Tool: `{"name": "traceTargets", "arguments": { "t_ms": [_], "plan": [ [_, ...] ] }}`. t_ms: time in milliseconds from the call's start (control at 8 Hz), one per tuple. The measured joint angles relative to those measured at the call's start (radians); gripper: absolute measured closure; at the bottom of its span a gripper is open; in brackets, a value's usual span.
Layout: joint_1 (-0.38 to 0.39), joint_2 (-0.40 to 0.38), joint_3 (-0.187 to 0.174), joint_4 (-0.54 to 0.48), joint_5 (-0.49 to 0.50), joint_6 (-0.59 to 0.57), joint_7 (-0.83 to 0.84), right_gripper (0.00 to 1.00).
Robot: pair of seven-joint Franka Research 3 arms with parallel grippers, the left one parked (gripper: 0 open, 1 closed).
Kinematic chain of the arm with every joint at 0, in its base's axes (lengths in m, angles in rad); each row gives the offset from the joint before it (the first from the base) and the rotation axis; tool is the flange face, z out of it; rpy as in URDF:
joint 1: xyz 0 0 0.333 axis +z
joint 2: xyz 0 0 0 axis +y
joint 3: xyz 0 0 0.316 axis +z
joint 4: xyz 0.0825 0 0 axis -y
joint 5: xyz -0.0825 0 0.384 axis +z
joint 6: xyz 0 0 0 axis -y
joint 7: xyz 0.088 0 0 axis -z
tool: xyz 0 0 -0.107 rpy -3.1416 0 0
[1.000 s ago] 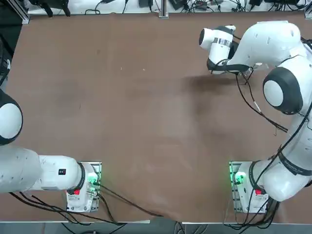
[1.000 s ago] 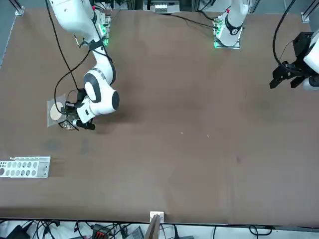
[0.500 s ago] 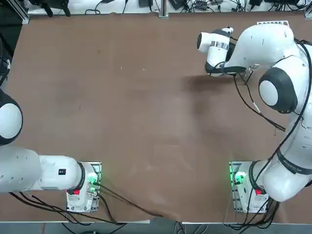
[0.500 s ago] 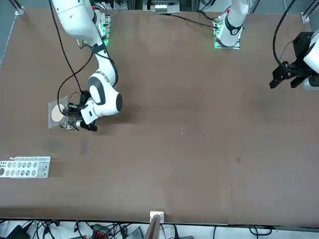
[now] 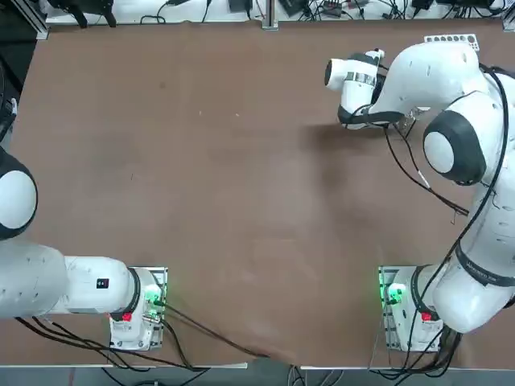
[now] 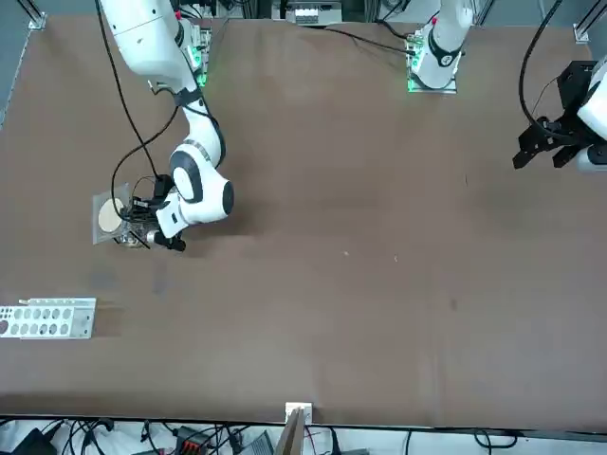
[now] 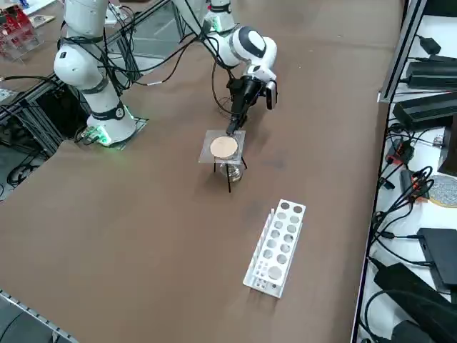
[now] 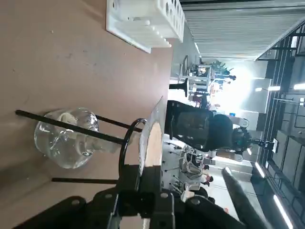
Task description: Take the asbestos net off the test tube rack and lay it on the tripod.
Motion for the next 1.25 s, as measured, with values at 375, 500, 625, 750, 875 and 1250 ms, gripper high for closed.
{"name": "traceTargets", "arguments": {
  "t_ms": [375, 500, 625, 750, 875, 1250],
  "plan": [
    [0.000, 0.004, 0.000, 0.000, 0.000, -0.001, 0.010, 0.99],
    [0.001, 0.010, 0.000, 0.000, 0.000, -0.001, 0.021, 0.98],
    [0.005, 0.017, 0.000, 0.001, 0.000, -0.001, 0.028, 0.98],
    [0.010, 0.022, 0.000, 0.001, 0.000, -0.002, 0.031, 0.97],
    [0.013, 0.024, 0.000, 0.002, 0.000, -0.007, 0.032, 0.97],
    [0.021, 0.025, 0.000, 0.003, 0.000, -0.015, 0.032, 0.93]
  ]
}}
